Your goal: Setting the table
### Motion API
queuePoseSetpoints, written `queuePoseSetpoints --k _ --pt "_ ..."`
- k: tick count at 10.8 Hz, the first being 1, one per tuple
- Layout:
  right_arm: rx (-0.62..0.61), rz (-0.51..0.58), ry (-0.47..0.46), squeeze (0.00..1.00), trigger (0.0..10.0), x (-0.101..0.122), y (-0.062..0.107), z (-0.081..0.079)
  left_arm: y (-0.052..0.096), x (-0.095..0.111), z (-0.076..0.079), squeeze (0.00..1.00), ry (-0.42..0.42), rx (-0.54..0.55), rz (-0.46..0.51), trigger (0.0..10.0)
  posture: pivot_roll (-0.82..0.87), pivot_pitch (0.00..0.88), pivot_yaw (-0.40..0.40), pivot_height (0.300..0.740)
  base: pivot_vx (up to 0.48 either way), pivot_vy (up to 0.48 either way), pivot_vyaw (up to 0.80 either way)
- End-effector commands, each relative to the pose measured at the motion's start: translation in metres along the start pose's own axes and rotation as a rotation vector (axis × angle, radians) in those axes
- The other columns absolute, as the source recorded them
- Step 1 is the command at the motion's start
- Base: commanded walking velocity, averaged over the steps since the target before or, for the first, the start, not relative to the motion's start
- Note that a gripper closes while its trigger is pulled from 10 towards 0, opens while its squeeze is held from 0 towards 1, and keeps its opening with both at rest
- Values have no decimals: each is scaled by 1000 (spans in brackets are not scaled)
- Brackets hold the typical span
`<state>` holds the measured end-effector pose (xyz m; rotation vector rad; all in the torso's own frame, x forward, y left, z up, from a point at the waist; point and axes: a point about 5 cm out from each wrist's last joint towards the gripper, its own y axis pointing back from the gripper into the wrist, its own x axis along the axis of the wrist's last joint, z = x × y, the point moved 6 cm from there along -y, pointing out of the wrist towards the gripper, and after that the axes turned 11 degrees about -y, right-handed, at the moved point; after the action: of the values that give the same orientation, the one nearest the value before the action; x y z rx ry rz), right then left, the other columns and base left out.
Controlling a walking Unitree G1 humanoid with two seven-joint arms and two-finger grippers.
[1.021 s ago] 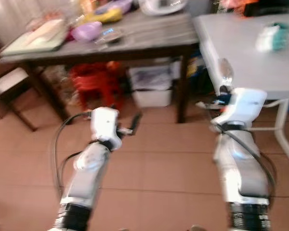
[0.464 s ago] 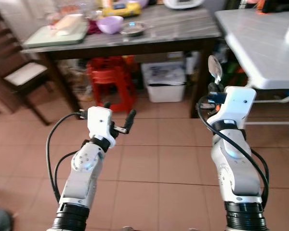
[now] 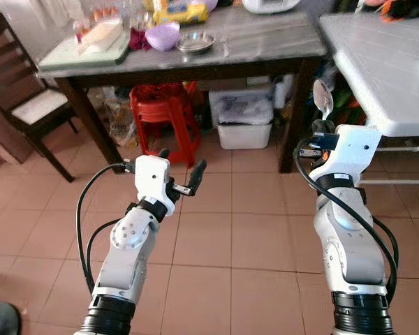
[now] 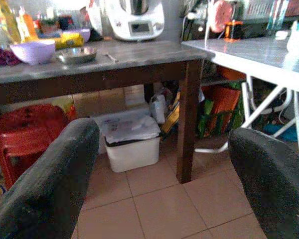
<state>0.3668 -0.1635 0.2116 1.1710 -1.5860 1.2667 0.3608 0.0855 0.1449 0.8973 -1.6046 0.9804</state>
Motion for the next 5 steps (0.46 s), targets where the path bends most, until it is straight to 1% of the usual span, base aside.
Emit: queuePoseSetpoints --k 1,5 --pt "17 7 -3 0 10000 2 -1 -7 1 1 -4 0 -10 1 5 10000 -75 86 121 740 352 0 0" --pt "20 -1 1 0 10000 -1 0 -8 1 0 -2 0 -3 -4 0 10000 -76 89 123 740 348 0 0"
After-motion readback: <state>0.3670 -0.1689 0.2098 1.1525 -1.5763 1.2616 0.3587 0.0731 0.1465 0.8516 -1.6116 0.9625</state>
